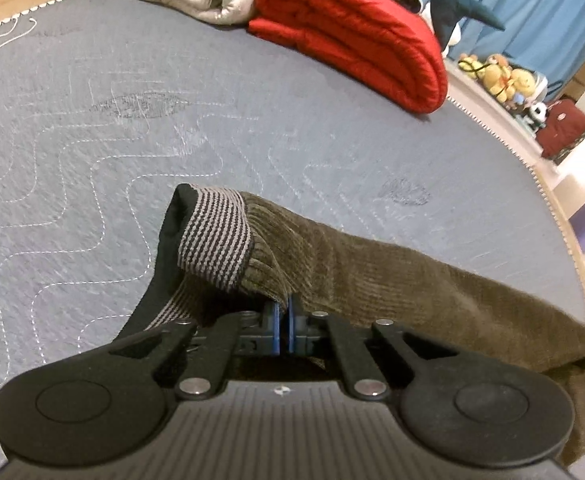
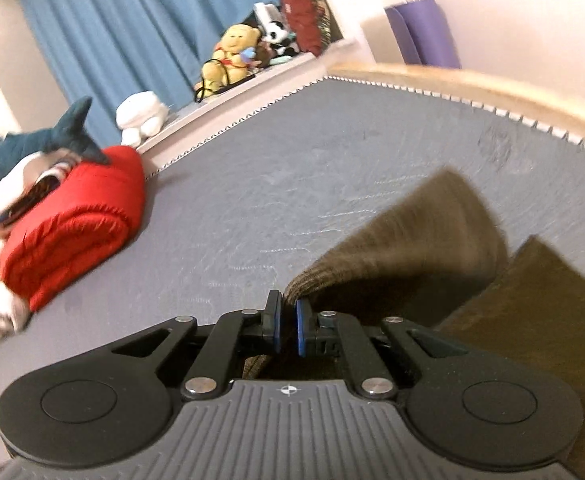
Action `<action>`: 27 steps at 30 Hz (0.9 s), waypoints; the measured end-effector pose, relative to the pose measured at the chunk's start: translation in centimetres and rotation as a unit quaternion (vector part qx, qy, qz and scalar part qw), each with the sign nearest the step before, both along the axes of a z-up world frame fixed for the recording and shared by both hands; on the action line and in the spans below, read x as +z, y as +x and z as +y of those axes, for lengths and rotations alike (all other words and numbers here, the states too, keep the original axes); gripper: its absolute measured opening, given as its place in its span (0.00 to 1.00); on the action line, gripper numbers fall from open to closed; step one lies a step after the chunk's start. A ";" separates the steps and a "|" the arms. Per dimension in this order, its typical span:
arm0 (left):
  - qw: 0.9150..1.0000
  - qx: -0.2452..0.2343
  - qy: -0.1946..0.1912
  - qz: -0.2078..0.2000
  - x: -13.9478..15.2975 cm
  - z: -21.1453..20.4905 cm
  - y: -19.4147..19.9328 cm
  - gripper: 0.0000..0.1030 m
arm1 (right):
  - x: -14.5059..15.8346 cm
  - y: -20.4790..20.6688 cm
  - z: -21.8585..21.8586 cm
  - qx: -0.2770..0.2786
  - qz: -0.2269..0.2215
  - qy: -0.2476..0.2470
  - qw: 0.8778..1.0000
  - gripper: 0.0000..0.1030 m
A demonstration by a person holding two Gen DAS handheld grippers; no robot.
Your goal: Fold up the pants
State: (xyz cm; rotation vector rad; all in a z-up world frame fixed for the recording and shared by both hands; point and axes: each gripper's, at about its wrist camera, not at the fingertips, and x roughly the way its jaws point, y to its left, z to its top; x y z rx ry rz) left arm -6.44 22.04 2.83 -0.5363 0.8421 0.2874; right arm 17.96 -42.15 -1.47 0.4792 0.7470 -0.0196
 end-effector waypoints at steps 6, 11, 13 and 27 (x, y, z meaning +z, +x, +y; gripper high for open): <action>0.999 0.008 -0.040 0.004 -0.3 2.4 -2.6 0.03 | 0.3 -5.7 -0.4 0.037 0.037 -0.062 0.997 0.07; 0.987 0.052 -0.137 0.064 -3.7 4.8 -2.5 0.05 | -2.5 -8.1 -0.9 0.051 0.113 -0.057 0.991 0.07; 0.984 0.061 -0.150 0.069 -4.0 5.1 -2.3 0.14 | -3.6 -8.1 -1.4 0.048 0.129 -0.042 0.990 0.11; 0.988 0.073 -0.102 0.085 -4.3 4.1 -0.5 0.30 | -8.1 -4.8 -11.0 -0.131 0.128 0.092 0.979 0.55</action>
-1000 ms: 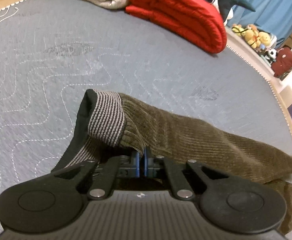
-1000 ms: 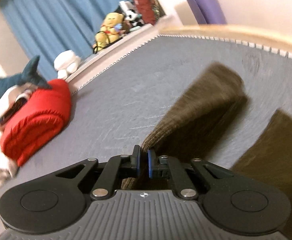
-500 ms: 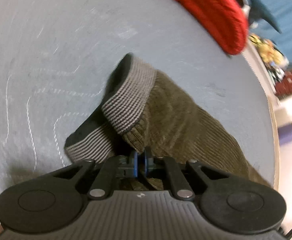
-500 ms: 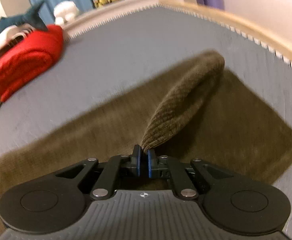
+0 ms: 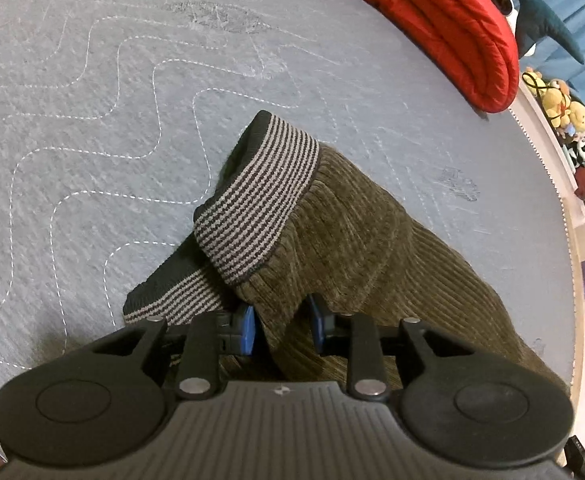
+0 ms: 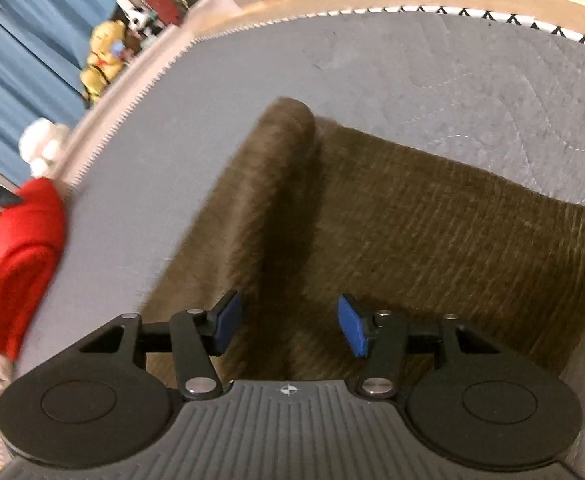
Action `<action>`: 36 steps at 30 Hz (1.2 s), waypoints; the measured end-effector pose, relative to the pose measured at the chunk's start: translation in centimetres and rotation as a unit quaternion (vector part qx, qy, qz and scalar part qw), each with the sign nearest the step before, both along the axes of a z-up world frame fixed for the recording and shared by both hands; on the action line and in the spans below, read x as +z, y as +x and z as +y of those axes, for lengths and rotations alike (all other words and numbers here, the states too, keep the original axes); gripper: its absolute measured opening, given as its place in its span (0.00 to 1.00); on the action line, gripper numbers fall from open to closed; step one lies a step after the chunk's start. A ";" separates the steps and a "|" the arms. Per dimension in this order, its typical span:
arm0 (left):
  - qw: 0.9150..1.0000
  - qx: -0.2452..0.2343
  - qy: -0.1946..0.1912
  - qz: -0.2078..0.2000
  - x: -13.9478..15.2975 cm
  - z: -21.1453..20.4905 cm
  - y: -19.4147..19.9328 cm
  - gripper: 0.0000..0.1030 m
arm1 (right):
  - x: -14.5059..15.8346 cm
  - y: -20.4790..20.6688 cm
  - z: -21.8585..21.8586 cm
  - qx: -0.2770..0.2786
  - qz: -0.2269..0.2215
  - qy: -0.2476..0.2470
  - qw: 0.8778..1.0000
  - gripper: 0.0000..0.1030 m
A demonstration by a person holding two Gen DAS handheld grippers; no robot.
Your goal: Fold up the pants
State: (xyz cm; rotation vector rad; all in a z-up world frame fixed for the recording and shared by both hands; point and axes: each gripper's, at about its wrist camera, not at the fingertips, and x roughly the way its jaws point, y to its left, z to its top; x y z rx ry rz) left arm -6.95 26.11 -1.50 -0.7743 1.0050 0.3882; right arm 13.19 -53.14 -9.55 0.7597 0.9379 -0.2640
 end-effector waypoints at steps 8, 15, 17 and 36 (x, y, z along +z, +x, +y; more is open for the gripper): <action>1.000 -0.007 0.006 0.003 -0.2 0.0 0.3 0.30 | -1.2 1.4 -0.3 0.001 -0.024 -0.018 1.000 0.22; 1.000 -0.009 0.003 0.003 -0.2 0.1 0.8 0.30 | -0.9 1.6 -0.6 -0.011 -0.015 -0.082 0.996 0.22; 1.000 -0.012 0.006 0.003 -0.3 -0.1 0.9 0.30 | -1.7 1.9 0.0 0.010 -0.010 -0.083 0.996 0.22; 0.999 -0.022 0.023 0.008 -0.5 -0.4 1.1 0.25 | -1.8 4.6 2.4 0.037 -0.017 -0.114 0.993 0.04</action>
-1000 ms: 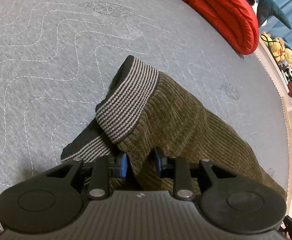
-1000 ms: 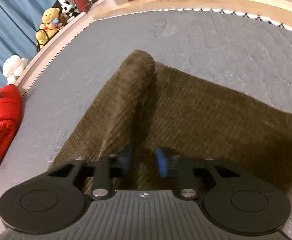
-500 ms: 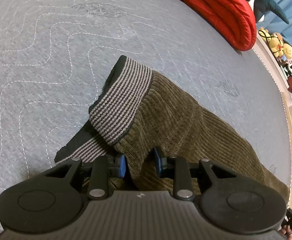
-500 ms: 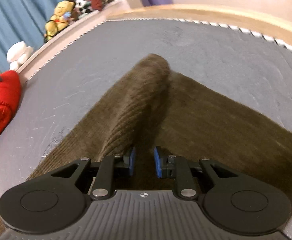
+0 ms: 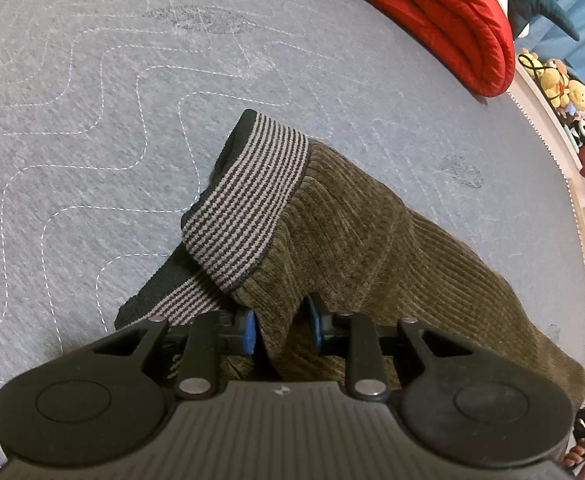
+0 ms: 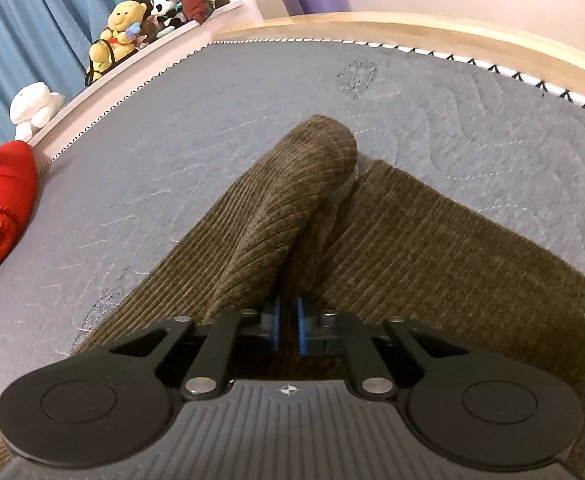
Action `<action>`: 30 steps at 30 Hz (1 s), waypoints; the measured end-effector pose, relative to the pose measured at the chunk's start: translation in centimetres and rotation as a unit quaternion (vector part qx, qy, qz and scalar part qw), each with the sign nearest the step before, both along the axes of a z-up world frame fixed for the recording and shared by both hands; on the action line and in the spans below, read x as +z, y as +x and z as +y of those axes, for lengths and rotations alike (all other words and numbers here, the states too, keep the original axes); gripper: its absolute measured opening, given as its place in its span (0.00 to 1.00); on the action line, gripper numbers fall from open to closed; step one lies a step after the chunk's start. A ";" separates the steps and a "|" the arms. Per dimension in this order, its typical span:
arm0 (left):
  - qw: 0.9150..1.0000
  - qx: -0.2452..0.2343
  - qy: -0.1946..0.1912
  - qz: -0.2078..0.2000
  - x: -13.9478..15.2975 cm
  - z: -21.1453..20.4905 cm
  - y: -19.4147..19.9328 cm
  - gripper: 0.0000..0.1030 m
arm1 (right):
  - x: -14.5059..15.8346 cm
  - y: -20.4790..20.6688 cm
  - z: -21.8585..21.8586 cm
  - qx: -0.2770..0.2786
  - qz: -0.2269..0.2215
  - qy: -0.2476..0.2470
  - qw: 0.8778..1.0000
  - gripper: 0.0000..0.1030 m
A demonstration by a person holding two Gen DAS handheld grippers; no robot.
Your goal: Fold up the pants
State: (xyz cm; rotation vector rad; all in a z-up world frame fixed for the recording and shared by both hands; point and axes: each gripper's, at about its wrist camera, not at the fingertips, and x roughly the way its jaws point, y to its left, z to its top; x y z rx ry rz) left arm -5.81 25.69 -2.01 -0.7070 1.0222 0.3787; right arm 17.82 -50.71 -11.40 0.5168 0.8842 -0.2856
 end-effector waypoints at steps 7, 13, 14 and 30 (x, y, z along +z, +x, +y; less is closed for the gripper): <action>1.000 -0.007 0.013 -0.017 0.9 -0.3 -0.4 0.14 | 3.2 -1.3 -0.5 -0.026 -0.024 -0.010 0.999 0.03; 0.998 -0.022 0.025 -0.049 2.4 -0.6 -1.4 0.11 | 7.8 -3.4 -1.7 -0.048 -0.039 -0.033 0.998 0.02; 0.998 -0.022 0.026 -0.055 2.7 -0.7 -1.6 0.11 | 8.7 -3.8 -1.8 -0.051 -0.039 -0.038 0.997 0.02; 0.999 -0.011 -0.020 -0.025 2.4 0.9 -4.7 0.12 | 9.2 -12.5 -4.0 -0.086 0.111 -0.026 0.990 0.05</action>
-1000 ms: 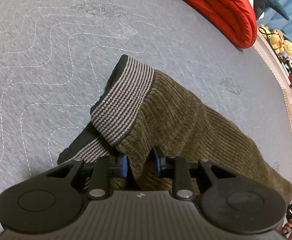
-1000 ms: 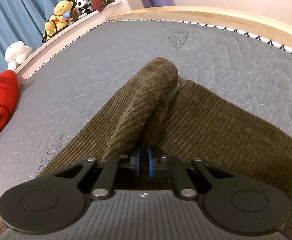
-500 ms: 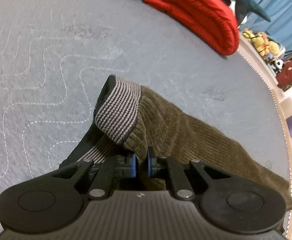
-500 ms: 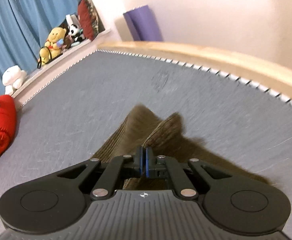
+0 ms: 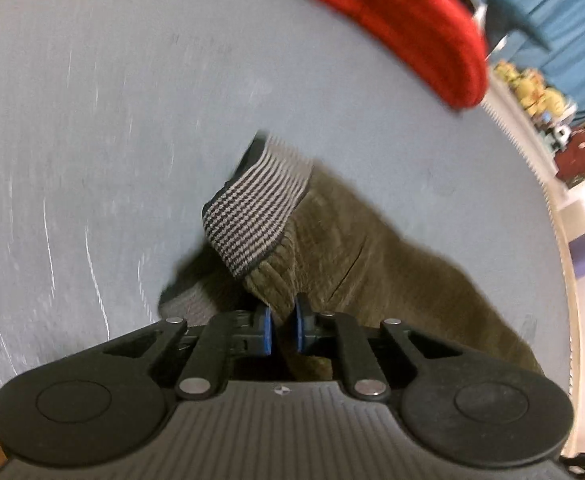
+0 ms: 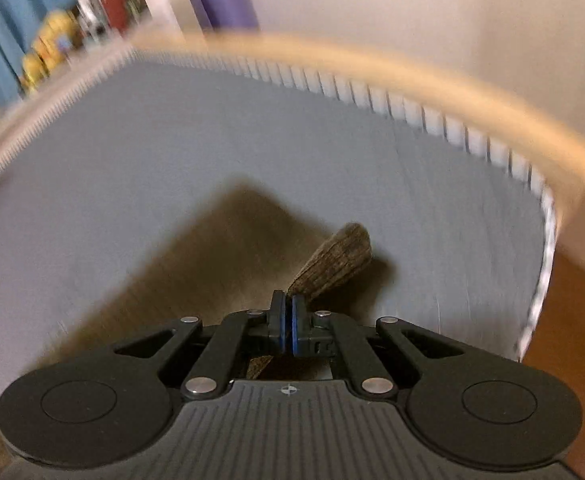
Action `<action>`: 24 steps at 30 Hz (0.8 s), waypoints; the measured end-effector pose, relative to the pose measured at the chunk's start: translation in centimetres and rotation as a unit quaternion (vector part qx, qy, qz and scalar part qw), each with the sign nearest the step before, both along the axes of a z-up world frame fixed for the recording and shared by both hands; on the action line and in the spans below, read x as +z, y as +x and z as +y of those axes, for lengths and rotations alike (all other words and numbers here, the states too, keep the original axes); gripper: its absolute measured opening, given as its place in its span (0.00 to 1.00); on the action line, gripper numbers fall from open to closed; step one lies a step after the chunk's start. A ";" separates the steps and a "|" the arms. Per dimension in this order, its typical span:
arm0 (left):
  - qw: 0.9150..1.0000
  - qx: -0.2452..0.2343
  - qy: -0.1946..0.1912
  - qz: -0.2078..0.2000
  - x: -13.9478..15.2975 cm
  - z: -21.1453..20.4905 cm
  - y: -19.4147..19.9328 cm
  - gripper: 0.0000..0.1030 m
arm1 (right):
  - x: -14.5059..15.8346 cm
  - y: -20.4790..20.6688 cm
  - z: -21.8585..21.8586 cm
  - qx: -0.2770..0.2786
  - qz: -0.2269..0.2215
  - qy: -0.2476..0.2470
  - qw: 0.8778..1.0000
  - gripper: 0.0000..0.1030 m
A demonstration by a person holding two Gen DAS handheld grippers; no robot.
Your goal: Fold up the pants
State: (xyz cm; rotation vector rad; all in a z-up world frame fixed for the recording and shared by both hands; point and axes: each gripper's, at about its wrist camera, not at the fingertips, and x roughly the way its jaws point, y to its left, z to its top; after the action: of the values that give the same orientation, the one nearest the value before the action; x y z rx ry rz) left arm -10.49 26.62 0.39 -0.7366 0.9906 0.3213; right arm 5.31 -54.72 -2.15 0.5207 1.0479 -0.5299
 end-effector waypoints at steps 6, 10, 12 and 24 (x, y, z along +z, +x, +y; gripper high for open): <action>0.998 0.050 -0.028 0.003 -0.8 1.3 -0.6 0.45 | -3.7 -0.7 -4.7 -0.067 -0.034 0.073 0.995 0.10; 0.997 0.065 -0.028 0.017 -1.4 1.8 -0.5 0.46 | -3.7 -0.3 -5.4 -0.077 -0.059 0.079 0.992 0.11; 0.997 0.066 -0.023 0.021 -1.4 1.9 -0.3 0.46 | -3.0 0.2 -4.7 -0.067 -0.059 0.056 0.994 0.11; 0.997 0.038 0.033 -0.053 3.7 -0.5 -1.8 0.07 | 2.4 -0.3 -4.4 -0.057 -0.146 -0.077 0.985 0.00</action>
State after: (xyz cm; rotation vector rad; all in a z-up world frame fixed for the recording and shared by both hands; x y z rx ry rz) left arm -12.24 26.14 4.04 -0.7238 0.8490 0.3750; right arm 4.96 -59.13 0.22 0.5055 0.6950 -0.6104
